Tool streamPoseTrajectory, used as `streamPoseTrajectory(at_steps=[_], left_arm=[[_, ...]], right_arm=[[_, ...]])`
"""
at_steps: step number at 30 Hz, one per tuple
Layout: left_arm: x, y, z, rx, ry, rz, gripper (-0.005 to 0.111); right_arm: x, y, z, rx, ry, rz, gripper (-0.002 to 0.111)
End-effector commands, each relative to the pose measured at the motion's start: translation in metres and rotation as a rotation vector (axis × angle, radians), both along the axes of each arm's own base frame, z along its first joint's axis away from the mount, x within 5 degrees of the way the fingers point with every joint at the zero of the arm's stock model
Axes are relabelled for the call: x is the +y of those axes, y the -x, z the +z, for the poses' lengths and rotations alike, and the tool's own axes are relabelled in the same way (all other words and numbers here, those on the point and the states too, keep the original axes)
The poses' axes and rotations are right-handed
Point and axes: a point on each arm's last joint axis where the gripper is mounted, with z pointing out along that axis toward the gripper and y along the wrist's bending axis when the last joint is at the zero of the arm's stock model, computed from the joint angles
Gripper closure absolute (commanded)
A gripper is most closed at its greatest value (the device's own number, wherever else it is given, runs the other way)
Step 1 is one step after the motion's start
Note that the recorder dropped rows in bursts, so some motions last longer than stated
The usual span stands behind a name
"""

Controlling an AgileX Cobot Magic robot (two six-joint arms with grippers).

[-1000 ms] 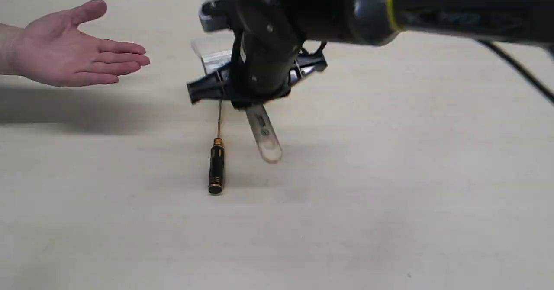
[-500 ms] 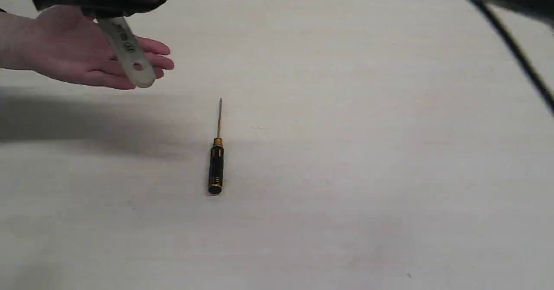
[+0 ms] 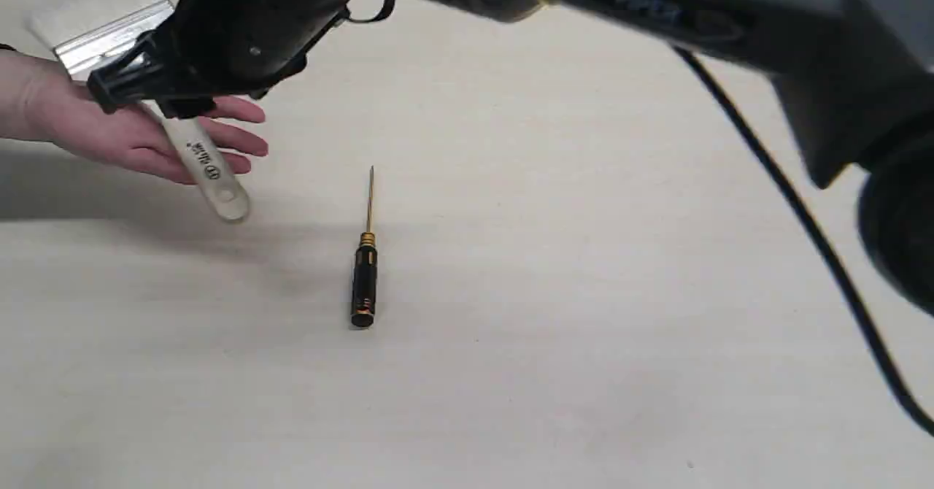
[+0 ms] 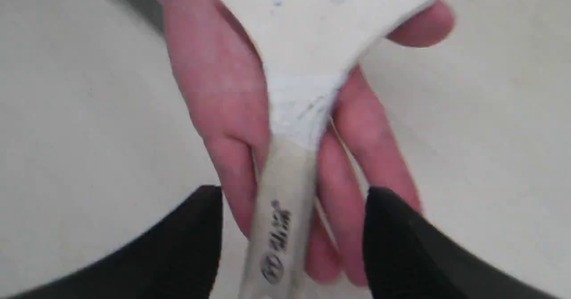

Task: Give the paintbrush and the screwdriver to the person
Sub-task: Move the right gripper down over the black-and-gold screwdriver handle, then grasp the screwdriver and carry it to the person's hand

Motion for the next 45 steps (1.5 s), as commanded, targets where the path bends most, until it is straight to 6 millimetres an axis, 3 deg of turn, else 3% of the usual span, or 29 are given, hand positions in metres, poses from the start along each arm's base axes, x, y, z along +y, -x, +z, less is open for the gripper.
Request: streamPoseTrajectory(at_steps=[1, 7, 13, 20, 31, 45], left_arm=[[0.000, 0.000, 0.000, -0.012, 0.003, -0.006, 0.107], [0.000, 0.000, 0.000, -0.012, 0.003, -0.006, 0.107], [0.000, 0.000, 0.000, -0.012, 0.003, -0.006, 0.107], [0.000, 0.000, 0.000, -0.012, 0.003, -0.006, 0.107], [0.000, 0.000, 0.000, -0.011, 0.006, -0.006, 0.107], [0.000, 0.000, 0.000, -0.011, 0.006, -0.006, 0.107]], right_arm=[[-0.033, 0.002, 0.050, -0.049, 0.043, -0.055, 0.057], [-0.083, 0.015, 0.089, 0.023, 0.194, -0.170, 0.057], [-0.092, 0.024, 0.089, 0.093, 0.258, -0.170, 0.057], [-0.088, 0.025, 0.052, 0.179, 0.258, -0.196, 0.057], [-0.060, 0.008, -0.046, 0.323, 0.258, -0.200, 0.057], [-0.049, -0.005, -0.121, 0.387, 0.314, -0.232, 0.057]])
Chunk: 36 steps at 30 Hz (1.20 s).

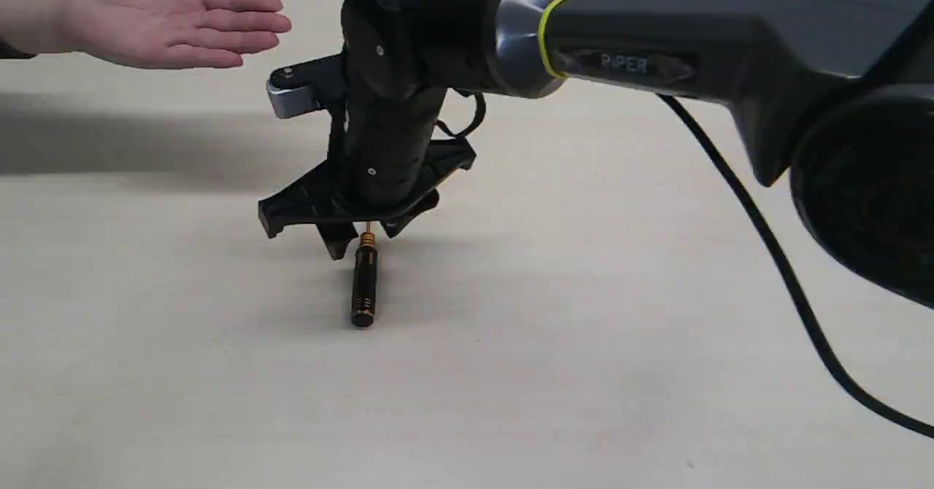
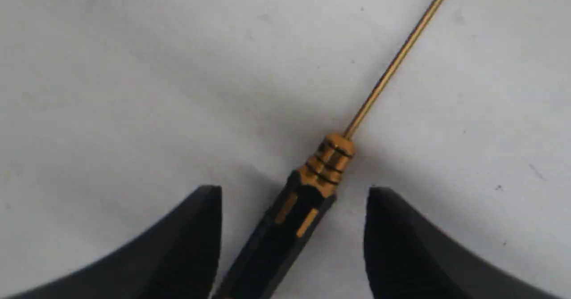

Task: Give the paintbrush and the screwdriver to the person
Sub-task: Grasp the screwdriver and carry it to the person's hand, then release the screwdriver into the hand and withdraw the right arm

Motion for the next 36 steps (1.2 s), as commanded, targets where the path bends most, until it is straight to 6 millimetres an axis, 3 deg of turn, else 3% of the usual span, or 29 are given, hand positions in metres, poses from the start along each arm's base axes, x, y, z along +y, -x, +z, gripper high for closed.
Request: streamPoseTrajectory(at_steps=[1, 5, 12, 14, 18, 21, 26, 30, 32, 36], left_arm=[[0.000, 0.000, 0.000, -0.011, 0.006, -0.006, 0.107], [0.000, 0.000, 0.000, -0.011, 0.006, -0.006, 0.107], [0.000, 0.000, 0.000, -0.012, 0.002, -0.006, 0.107], [0.000, 0.000, 0.000, -0.012, 0.002, -0.006, 0.107], [0.000, 0.000, 0.000, -0.012, 0.002, -0.006, 0.107], [0.000, 0.000, 0.000, -0.012, 0.002, -0.006, 0.107], [0.000, 0.000, 0.000, -0.012, 0.002, -0.006, 0.107], [0.000, 0.000, 0.000, -0.012, 0.002, -0.006, 0.107], [0.000, 0.000, 0.000, -0.012, 0.002, -0.006, 0.107], [0.000, 0.000, 0.000, -0.012, 0.004, -0.006, 0.107]], right_arm=[[0.000, -0.002, -0.017, 0.022, 0.013, -0.022, 0.057], [-0.001, -0.002, -0.032, 0.050, 0.040, -0.024, 0.060], [-0.003, -0.002, -0.031, 0.038, 0.071, -0.003, 0.102], [-0.004, -0.001, -0.024, 0.036, 0.076, 0.023, 0.104], [-0.007, 0.009, 0.008, 0.044, 0.080, 0.092, 0.104], [-0.003, 0.028, 0.045, 0.018, 0.075, 0.181, 0.104], [0.013, 0.067, 0.130, -0.214, -0.107, 0.310, 0.104], [0.018, 0.075, 0.176, -0.408, -0.296, 0.305, 0.104], [0.020, 0.071, 0.189, -0.448, -0.331, 0.297, 0.104], [0.025, 0.054, 0.184, -0.454, -0.316, 0.286, 0.104]])
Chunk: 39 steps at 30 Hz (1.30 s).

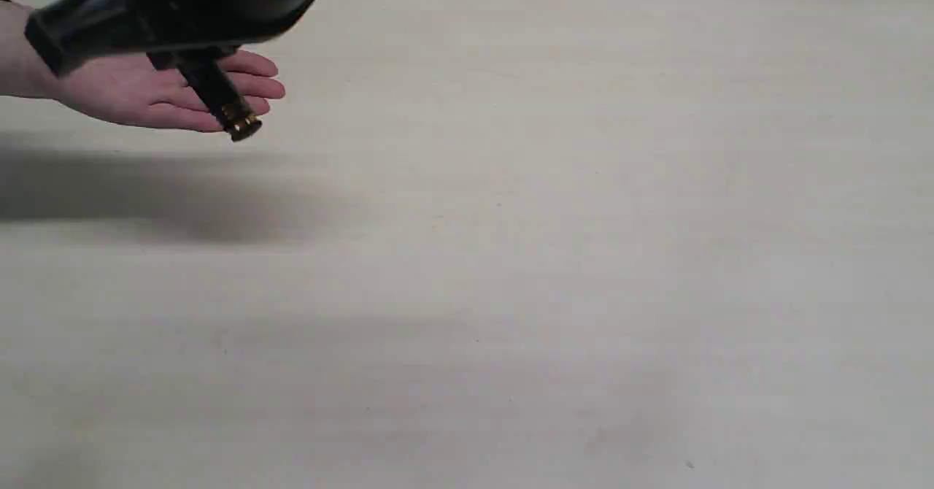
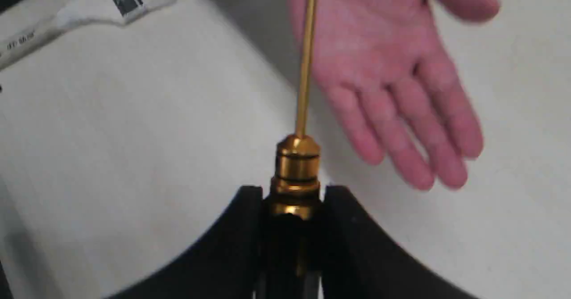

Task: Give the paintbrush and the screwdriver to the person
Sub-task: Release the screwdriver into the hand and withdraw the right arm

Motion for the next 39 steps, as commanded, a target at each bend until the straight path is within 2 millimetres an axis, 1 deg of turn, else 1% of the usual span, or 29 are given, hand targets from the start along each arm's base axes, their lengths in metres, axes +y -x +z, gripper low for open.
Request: streamPoseTrajectory(at_steps=[1, 8, 12, 13, 15, 16, 18, 20, 22, 24, 25, 27, 29, 30, 31, 33, 34, 35, 36, 38, 39], left_arm=[[0.000, 0.000, 0.000, -0.009, 0.006, -0.006, 0.107], [0.000, 0.000, 0.000, -0.011, 0.006, -0.006, 0.107], [0.000, 0.000, 0.000, -0.011, 0.006, -0.006, 0.107], [0.000, 0.000, 0.000, -0.011, 0.006, -0.006, 0.107], [0.000, 0.000, 0.000, -0.011, 0.006, -0.006, 0.107], [0.000, 0.000, 0.000, -0.011, 0.006, -0.006, 0.107], [0.000, 0.000, 0.000, -0.011, 0.006, -0.006, 0.107], [0.000, 0.000, 0.000, -0.011, 0.006, -0.006, 0.107], [0.000, 0.000, 0.000, -0.011, 0.006, -0.006, 0.107], [0.000, 0.000, 0.000, -0.011, 0.006, -0.006, 0.107], [0.000, 0.000, 0.000, -0.011, 0.006, -0.006, 0.107], [0.000, 0.000, 0.000, -0.011, 0.006, -0.006, 0.107], [0.000, 0.000, 0.000, -0.011, 0.006, -0.006, 0.107], [0.000, 0.000, 0.000, -0.010, 0.004, -0.006, 0.107], [0.000, 0.000, 0.001, -0.013, 0.004, -0.006, 0.107], [0.000, 0.000, 0.000, -0.011, 0.004, -0.006, 0.107], [0.000, 0.000, 0.000, -0.011, 0.004, -0.006, 0.107], [0.000, 0.000, 0.000, -0.011, 0.004, -0.006, 0.107], [0.000, 0.000, 0.000, -0.011, 0.004, -0.006, 0.107], [0.000, 0.000, 0.000, -0.011, 0.004, -0.006, 0.107], [0.000, 0.000, 0.000, -0.011, 0.004, -0.006, 0.107]], right_arm=[[0.005, -0.019, -0.010, -0.025, 0.022, -0.003, 0.104], [0.034, -0.047, -0.050, -0.051, 0.036, 0.014, 0.104], [0.044, -0.056, -0.071, -0.040, 0.057, 0.019, 0.104], [0.045, -0.057, -0.076, -0.035, 0.063, 0.020, 0.103], [0.046, -0.058, -0.081, -0.029, 0.070, 0.020, 0.097], [0.046, -0.058, -0.082, -0.028, 0.071, 0.020, 0.090], [0.046, -0.058, -0.082, -0.026, 0.073, 0.020, 0.082], [0.044, -0.056, -0.073, -0.039, 0.063, 0.020, 0.071], [0.040, -0.056, -0.062, -0.064, 0.059, 0.014, 0.067], [0.030, -0.058, -0.048, -0.075, 0.051, -0.002, 0.066], [0.022, -0.058, -0.037, -0.077, 0.048, -0.013, 0.066], [0.005, -0.062, -0.021, -0.059, 0.048, -0.054, 0.066], [-0.023, -0.066, -0.003, -0.024, 0.077, -0.107, 0.067], [-0.032, -0.066, 0.005, -0.009, 0.084, -0.130, 0.070], [-0.050, -0.067, 0.016, -0.002, 0.095, -0.172, 0.074], [-0.075, -0.066, 0.032, 0.002, 0.110, -0.217, 0.087], [-0.087, -0.064, 0.037, 0.002, 0.109, -0.237, 0.093], [-0.101, -0.059, 0.047, -0.026, 0.100, -0.256, 0.102], [-0.111, -0.056, 0.050, -0.049, 0.102, -0.273, 0.104], [-0.133, -0.043, 0.059, -0.125, 0.082, -0.298, 0.104], [-0.140, -0.036, 0.065, -0.161, 0.067, -0.302, 0.104]])
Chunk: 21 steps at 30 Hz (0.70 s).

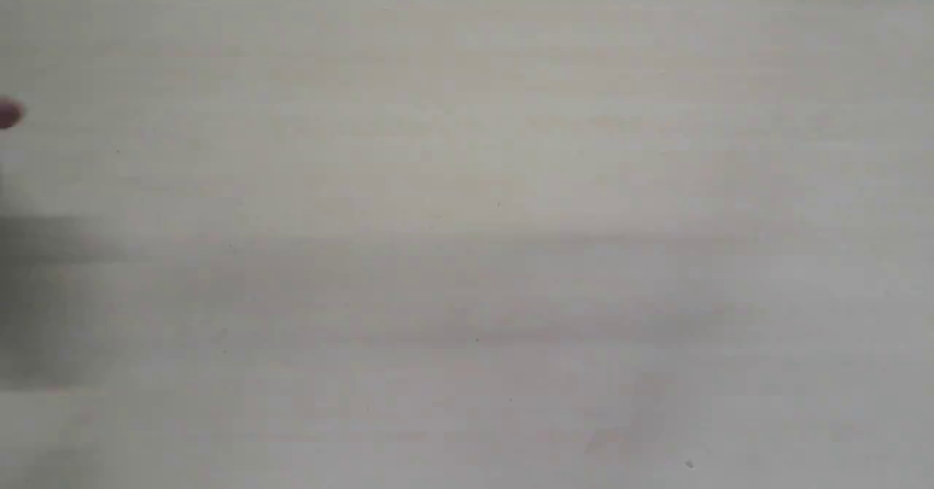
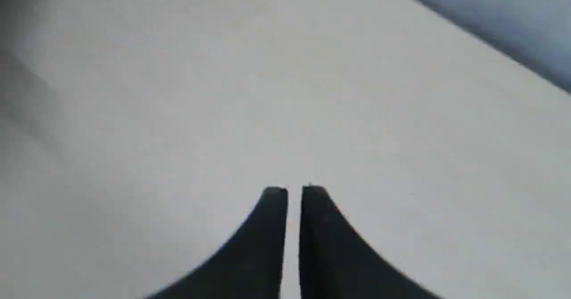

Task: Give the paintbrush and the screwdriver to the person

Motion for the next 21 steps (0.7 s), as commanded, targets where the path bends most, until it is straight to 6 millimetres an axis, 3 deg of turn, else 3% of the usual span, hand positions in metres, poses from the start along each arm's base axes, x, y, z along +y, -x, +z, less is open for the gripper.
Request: streamPoseTrajectory(at_steps=[1, 3, 7, 13, 17, 21], left_arm=[[0.000, 0.000, 0.000, -0.011, 0.004, -0.006, 0.107], [0.000, 0.000, 0.000, -0.011, 0.004, -0.006, 0.107], [0.000, 0.000, 0.000, -0.011, 0.004, -0.006, 0.107], [0.000, 0.000, 0.000, -0.011, 0.004, -0.006, 0.107], [0.000, 0.000, 0.000, -0.011, 0.004, -0.006, 0.107], [0.000, 0.000, 0.000, -0.011, 0.004, -0.006, 0.107]], right_arm=[[-0.039, 0.029, 0.016, -0.150, -0.031, -0.038, 0.104], [-0.054, 0.045, 0.014, -0.236, -0.071, -0.054, 0.104], [-0.090, 0.092, -0.011, -0.384, -0.149, -0.076, 0.104], [-0.133, 0.150, -0.053, -0.402, -0.115, -0.081, 0.104], [-0.156, 0.179, -0.064, -0.432, -0.108, -0.090, 0.104], [-0.175, 0.203, -0.060, -0.512, -0.134, -0.104, 0.104]])
